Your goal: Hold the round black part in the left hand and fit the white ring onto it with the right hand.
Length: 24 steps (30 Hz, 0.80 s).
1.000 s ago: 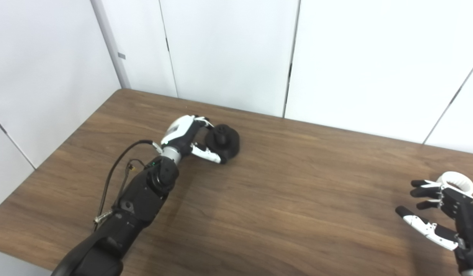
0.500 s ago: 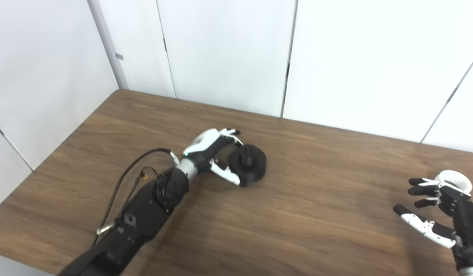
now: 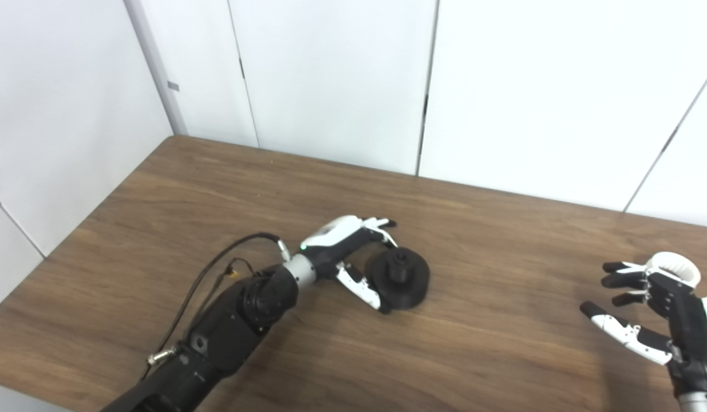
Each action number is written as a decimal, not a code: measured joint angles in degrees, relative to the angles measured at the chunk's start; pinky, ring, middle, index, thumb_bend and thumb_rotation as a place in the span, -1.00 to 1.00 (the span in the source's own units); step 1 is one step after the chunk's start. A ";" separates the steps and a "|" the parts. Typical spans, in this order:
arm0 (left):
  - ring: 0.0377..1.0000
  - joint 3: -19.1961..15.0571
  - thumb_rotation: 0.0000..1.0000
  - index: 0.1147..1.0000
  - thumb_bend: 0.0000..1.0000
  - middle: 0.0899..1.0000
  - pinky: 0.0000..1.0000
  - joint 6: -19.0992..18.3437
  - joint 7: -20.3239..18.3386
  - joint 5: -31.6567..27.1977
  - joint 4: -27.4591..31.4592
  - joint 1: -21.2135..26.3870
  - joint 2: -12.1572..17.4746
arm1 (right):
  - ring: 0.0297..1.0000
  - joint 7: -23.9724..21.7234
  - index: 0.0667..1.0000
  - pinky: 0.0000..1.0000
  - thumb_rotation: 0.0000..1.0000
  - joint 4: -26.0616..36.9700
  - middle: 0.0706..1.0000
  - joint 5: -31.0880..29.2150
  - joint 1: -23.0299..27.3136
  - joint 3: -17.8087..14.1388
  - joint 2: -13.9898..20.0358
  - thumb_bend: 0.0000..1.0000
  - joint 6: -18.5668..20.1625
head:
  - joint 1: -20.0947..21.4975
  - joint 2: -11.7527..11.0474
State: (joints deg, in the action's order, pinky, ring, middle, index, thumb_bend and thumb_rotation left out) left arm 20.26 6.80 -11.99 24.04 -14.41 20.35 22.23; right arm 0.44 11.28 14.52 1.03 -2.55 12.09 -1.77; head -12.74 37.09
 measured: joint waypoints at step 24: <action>1.00 7.76 -0.84 -0.15 0.04 0.93 1.00 1.08 -5.91 0.47 7.08 -1.17 -2.41 | 0.20 0.02 -0.08 -0.03 -0.74 0.05 0.29 0.57 0.48 0.34 -0.97 0.01 0.02 | 6.58 0.97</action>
State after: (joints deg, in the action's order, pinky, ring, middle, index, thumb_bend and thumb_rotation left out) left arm 28.02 7.89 -17.91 24.51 -7.33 19.18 19.82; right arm 0.46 11.32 15.09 1.51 -2.21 11.13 -1.75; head -6.16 38.06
